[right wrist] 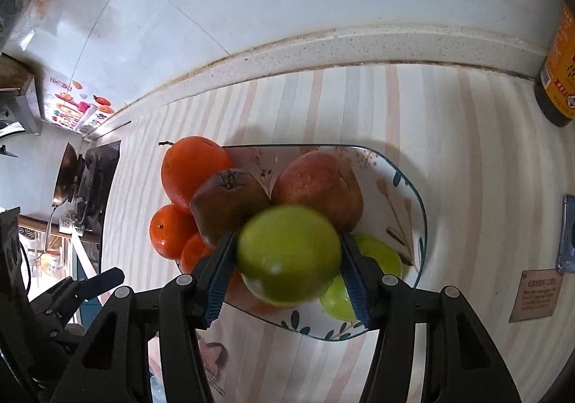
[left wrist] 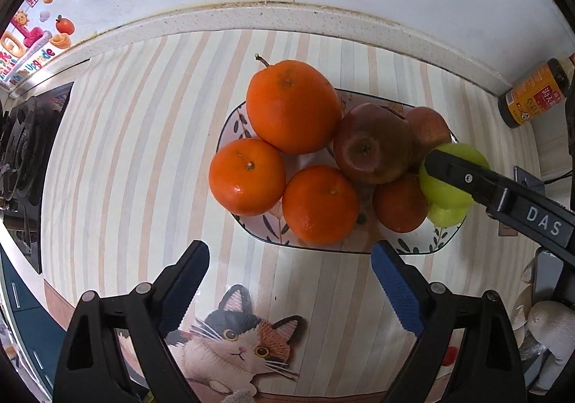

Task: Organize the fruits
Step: 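Set the green apple on the plate with the right tool and open it, then move both tools toward the two red tomatoes on the counter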

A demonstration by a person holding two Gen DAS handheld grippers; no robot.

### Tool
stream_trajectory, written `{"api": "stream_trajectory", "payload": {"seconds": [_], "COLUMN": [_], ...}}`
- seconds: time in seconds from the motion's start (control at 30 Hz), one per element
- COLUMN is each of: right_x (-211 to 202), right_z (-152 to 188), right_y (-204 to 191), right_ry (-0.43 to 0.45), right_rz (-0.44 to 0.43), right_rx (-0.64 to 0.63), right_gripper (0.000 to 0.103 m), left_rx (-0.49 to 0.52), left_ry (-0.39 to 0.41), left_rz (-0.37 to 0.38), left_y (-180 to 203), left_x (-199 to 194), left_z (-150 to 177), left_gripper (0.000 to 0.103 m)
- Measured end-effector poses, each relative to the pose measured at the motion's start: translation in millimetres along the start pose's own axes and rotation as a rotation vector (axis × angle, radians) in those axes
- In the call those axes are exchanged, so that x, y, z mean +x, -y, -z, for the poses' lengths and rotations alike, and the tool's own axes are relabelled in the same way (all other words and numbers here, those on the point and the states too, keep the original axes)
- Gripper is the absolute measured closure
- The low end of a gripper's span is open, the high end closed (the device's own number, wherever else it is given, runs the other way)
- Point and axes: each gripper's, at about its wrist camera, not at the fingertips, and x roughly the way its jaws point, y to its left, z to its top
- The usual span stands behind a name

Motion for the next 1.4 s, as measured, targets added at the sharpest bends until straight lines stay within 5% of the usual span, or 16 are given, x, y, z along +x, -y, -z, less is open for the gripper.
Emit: {"api": "stream_trajectory", "payload": {"seconds": [0.3, 0.37, 0.43, 0.57, 0.7, 1.4], "right_x": [2, -4, -16, -45, -66, -188], "right_z": [7, 9, 12, 33, 59, 174], "right_y": [-8, -11, -13, -27, -39, -158], "right_ry": [0.022, 0.042, 0.072, 0.139, 0.162, 0.36], "right_rz": [0.037, 0.058, 0.089, 0.302, 0.386, 0.378], "right_rx": [0.024, 0.027, 0.018, -0.069, -0.092, -0.044], "right_gripper": [0.024, 0.007, 0.006, 0.004, 0.004, 0.004], "left_rx": [0.018, 0.018, 0.019, 0.011, -0.003, 0.108], "left_ry": [-0.015, -0.009, 0.005, 0.053, 0.094, 0.374], "left_rz": [-0.004, -0.002, -0.009, -0.04, -0.043, 0.004], "left_y": [7, 6, 5, -1, -9, -47], "left_x": [10, 8, 4, -10, -30, -178], "left_z": [1, 1, 2, 7, 18, 113], "left_gripper": [0.011, 0.011, 0.011, 0.011, 0.011, 0.011]}}
